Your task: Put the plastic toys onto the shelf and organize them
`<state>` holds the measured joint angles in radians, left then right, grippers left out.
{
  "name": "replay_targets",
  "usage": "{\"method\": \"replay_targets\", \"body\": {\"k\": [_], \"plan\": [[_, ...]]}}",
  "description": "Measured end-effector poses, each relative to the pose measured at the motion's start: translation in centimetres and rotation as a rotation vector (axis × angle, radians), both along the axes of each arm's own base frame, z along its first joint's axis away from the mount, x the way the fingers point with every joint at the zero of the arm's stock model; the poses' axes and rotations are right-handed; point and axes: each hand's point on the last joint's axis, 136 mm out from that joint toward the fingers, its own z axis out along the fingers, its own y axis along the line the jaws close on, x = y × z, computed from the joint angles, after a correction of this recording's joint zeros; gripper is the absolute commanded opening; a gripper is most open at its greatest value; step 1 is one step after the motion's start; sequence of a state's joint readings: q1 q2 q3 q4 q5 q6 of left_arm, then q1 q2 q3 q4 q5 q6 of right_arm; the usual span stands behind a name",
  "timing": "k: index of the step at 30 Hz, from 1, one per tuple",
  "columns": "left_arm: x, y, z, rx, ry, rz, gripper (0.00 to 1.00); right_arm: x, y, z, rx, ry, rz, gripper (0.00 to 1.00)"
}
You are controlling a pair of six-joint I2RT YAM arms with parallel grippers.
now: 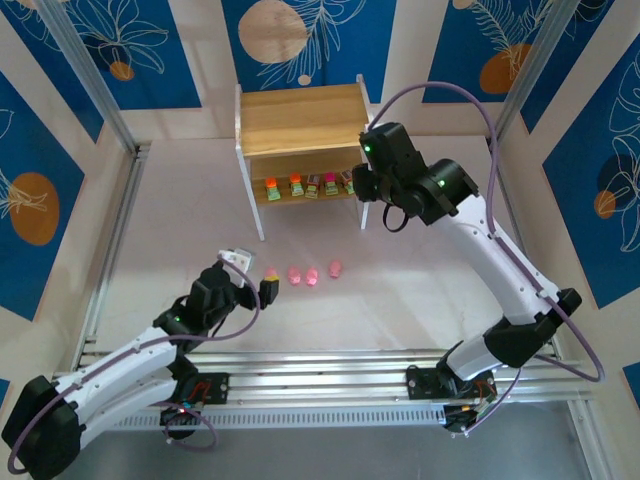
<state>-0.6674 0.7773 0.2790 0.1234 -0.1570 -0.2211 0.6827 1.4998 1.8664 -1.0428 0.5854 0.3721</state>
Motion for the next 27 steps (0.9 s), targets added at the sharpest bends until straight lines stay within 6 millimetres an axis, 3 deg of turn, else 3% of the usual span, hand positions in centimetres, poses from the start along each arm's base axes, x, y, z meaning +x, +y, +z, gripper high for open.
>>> {"method": "replay_targets", "body": {"k": [8, 11, 15, 22, 27], "plan": [[-0.2, -0.3, 0.2, -0.006, -0.014, -0.025, 1.0, 2.8, 1.1, 2.7, 0.011, -0.044, 0.016, 0.29], [-0.3, -0.3, 0.2, -0.009, -0.016, -0.028, 1.0, 3.1, 1.1, 2.4, -0.005, -0.021, 0.022, 0.29], [-0.3, -0.3, 0.3, -0.014, -0.021, -0.03, 1.0, 5.9, 2.1, 4.2, 0.018, -0.065, 0.018, 0.29], [-0.4, -0.3, 0.4, -0.016, -0.023, -0.03, 1.0, 8.8, 2.7, 3.8, 0.011, -0.06, 0.017, 0.29], [-0.4, -0.3, 0.4, -0.016, -0.023, -0.03, 1.0, 9.7, 2.3, 3.4, 0.006, -0.05, 0.011, 0.29]]}}
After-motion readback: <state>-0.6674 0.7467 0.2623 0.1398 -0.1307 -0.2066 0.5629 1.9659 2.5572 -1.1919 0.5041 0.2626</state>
